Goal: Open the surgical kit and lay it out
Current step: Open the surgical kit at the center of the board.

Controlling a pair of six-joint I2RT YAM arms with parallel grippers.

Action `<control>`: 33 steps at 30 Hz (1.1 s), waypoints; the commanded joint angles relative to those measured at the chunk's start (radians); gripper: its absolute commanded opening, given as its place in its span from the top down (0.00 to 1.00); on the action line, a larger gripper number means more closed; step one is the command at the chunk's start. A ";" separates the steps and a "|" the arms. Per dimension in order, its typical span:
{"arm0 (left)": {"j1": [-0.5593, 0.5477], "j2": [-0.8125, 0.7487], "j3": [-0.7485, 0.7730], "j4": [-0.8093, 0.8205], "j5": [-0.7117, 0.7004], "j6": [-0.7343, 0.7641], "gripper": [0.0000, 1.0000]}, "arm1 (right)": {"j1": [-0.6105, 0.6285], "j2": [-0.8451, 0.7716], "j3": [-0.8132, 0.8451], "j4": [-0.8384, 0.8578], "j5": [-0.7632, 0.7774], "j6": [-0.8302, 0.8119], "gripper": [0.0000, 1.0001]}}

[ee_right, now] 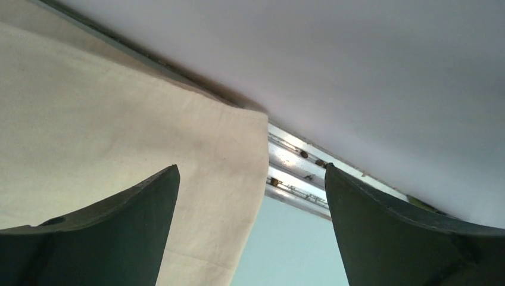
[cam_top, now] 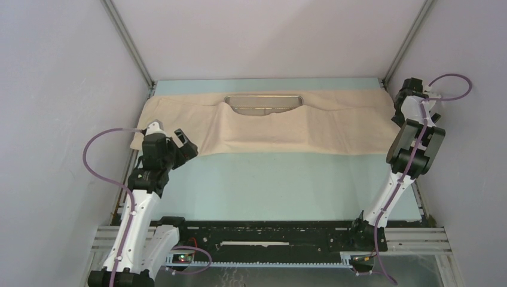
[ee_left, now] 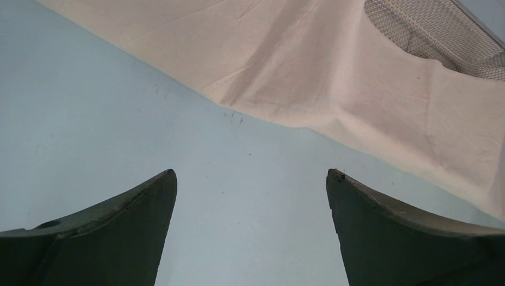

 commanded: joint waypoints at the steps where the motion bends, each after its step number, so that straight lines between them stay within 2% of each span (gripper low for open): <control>1: -0.003 0.017 0.052 0.030 0.019 -0.030 0.00 | 0.006 -0.072 0.037 -0.039 -0.045 0.112 0.00; 8: -0.001 0.094 0.128 0.030 -0.022 -0.046 0.00 | 0.083 -0.209 -0.061 0.016 -0.149 0.154 0.00; 14: 0.009 0.246 0.209 0.065 -0.094 -0.027 0.00 | 0.191 -0.346 -0.197 0.062 -0.276 0.259 0.00; 21: 0.137 0.569 0.362 0.161 -0.010 -0.024 0.00 | 0.405 -0.473 -0.340 0.178 -0.400 0.267 0.00; 27: 0.195 0.809 0.533 0.134 -0.033 -0.045 0.01 | 0.597 -0.519 -0.353 0.217 -0.407 0.210 0.00; 33: 0.323 0.924 0.580 0.123 -0.113 -0.091 0.10 | 0.683 -0.539 -0.362 0.251 -0.462 0.189 0.00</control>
